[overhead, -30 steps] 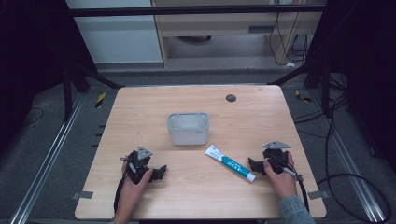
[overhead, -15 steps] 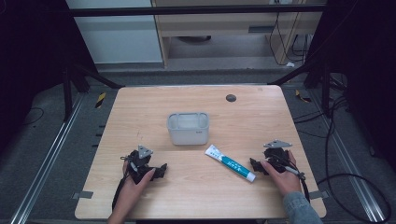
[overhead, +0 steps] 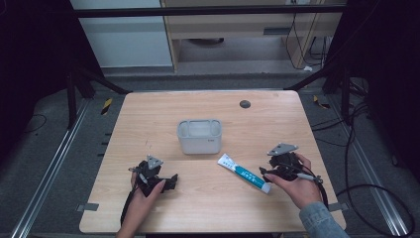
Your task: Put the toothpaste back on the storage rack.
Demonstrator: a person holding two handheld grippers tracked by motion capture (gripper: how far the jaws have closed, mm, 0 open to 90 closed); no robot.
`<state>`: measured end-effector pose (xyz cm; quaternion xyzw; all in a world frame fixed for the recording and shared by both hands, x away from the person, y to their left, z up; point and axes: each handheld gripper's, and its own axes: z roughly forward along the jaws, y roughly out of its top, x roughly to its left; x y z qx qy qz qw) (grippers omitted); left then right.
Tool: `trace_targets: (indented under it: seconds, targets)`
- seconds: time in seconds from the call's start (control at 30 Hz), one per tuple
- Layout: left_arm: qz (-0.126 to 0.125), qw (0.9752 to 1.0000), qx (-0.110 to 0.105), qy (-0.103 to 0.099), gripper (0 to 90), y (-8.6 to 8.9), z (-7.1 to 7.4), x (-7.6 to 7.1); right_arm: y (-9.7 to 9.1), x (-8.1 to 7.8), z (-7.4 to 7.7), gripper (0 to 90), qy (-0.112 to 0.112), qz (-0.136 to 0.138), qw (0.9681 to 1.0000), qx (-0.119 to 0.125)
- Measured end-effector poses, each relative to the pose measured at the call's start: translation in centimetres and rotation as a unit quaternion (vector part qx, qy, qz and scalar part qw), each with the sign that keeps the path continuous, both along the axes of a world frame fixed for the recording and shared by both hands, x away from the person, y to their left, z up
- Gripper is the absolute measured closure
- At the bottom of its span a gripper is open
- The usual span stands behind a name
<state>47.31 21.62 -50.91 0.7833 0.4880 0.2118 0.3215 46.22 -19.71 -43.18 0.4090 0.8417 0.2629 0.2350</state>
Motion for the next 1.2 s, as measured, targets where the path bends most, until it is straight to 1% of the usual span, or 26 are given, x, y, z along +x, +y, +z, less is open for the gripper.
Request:
trace_targets:
  seconds: [0.03, 0.07, 0.13, 0.17, 0.2, 0.23, 0.3, 0.4, 0.47, 0.5, 0.53, 0.57, 0.6, 0.67, 0.73, 0.77, 0.8, 0.9, 0.93, 1.03, 1.1, 1.17, 1.2]
  targets:
    - [0.000, 1.0000, 0.000, 0.000, 0.0, 0.0, 0.0, 0.0, 0.0, 0.0, 0.0, 26.7, 0.000, 0.000, 1.0000, 0.000]
    - [0.000, 1.0000, 0.000, 0.000, 0.0, 0.0, 0.0, 0.0, 1.0, -0.1, 0.5, 27.4, 0.007, 0.004, 1.0000, -0.002]
    - [-0.001, 1.0000, 0.000, 0.000, 0.0, 0.0, 0.0, 0.0, 2.0, -0.1, 0.9, 27.1, 0.016, 0.015, 0.9997, 0.000]
    - [-0.001, 1.0000, 0.000, 0.000, 0.0, 0.0, 0.0, 0.0, 2.0, -0.1, 0.9, 27.1, 0.016, 0.015, 0.9997, 0.000]
    - [-0.001, 1.0000, 0.000, 0.000, 0.0, 0.0, 0.0, 0.0, 2.5, -0.1, 0.9, 26.9, 0.017, 0.021, 0.9996, -0.001]
    - [-0.001, 1.0000, 0.000, 0.000, 0.0, 0.0, 0.0, 0.0, 3.4, 0.2, 1.0, 26.2, 0.024, 0.029, 0.9993, -0.006]
    - [-0.001, 1.0000, 0.000, 0.000, 0.0, 0.0, 0.0, 0.0, 4.0, 0.4, 1.0, 25.6, 0.031, 0.033, 0.9990, -0.003]
    - [-0.003, 1.0000, 0.000, 0.000, 0.0, 0.0, 0.0, -0.1, 4.8, 0.8, 1.1, 27.3, 0.042, 0.044, 0.9981, -0.012]
    - [-0.003, 1.0000, 0.000, 0.001, 0.0, 0.0, 0.0, -0.1, 5.1, 1.1, 1.1, 32.3, 0.051, 0.049, 0.9975, -0.010]
    - [-0.003, 1.0000, 0.000, 0.001, 0.0, 0.0, 0.0, -0.1, 5.1, 1.1, 1.1, 32.3, 0.051, 0.049, 0.9975, -0.010]
    - [-0.004, 1.0000, 0.001, 0.001, 0.0, 0.0, 0.0, -0.1, 5.4, 1.4, 1.0, 34.4, 0.059, 0.054, 0.9968, -0.005]
    - [-0.004, 1.0000, 0.001, 0.001, 0.0, 0.0, 0.0, -0.1, 5.4, 1.4, 1.0, 34.4, 0.059, 0.054, 0.9968, -0.005]
    - [-0.004, 1.0000, 0.000, 0.001, 0.0, 0.0, 0.0, -0.1, 5.8, 1.6, 1.1, 41.1, 0.067, 0.058, 0.9961, -0.002]
    - [-0.004, 1.0000, 0.000, 0.000, 0.0, 0.0, 0.0, -0.1, 6.2, 1.7, 1.3, 43.9, 0.070, 0.066, 0.9954, 0.000]
    - [-0.004, 1.0000, 0.000, 0.000, 0.0, 0.0, 0.0, -0.1, 6.6, 1.7, 1.4, 44.8, 0.073, 0.073, 0.9947, 0.001]
    - [-0.004, 1.0000, 0.000, 0.000, 0.0, 0.0, 0.0, -0.1, 6.6, 1.7, 1.4, 44.8, 0.073, 0.073, 0.9947, 0.001]
    - [-0.004, 1.0000, 0.000, 0.001, 0.0, 0.0, 0.0, -0.1, 7.1, 1.9, 1.4, 45.0, 0.076, 0.079, 0.9939, 0.000]
    - [-0.004, 1.0000, 0.001, 0.001, 0.0, 0.0, 0.0, -0.1, 7.3, 2.0, 1.3, 43.5, 0.079, 0.085, 0.9933, -0.002]
    - [-0.004, 1.0000, 0.000, 0.001, 0.0, 0.0, 0.0, -0.1, 7.5, 2.3, 1.1, 42.4, 0.086, 0.086, 0.9926, -0.006]
    - [-0.004, 1.0000, 0.001, 0.001, 0.0, 0.0, 0.0, -0.1, 7.5, 2.7, 0.9, 40.4, 0.096, 0.085, 0.9917, -0.006]
    - [-0.004, 1.0000, 0.001, 0.001, 0.0, 0.0, 0.0, -0.1, 7.5, 2.9, 0.8, 37.3, 0.107, 0.081, 0.9910, -0.005]
    - [-0.005, 1.0000, 0.001, 0.001, 0.0, 0.1, 0.0, -0.1, 7.6, 3.1, 0.7, 34.0, 0.108, 0.078, 0.9910, -0.005]
    - [-0.005, 1.0000, 0.001, 0.001, 0.0, 0.1, 0.0, -0.1, 7.6, 3.1, 0.7, 34.0, 0.108, 0.078, 0.9910, -0.005]
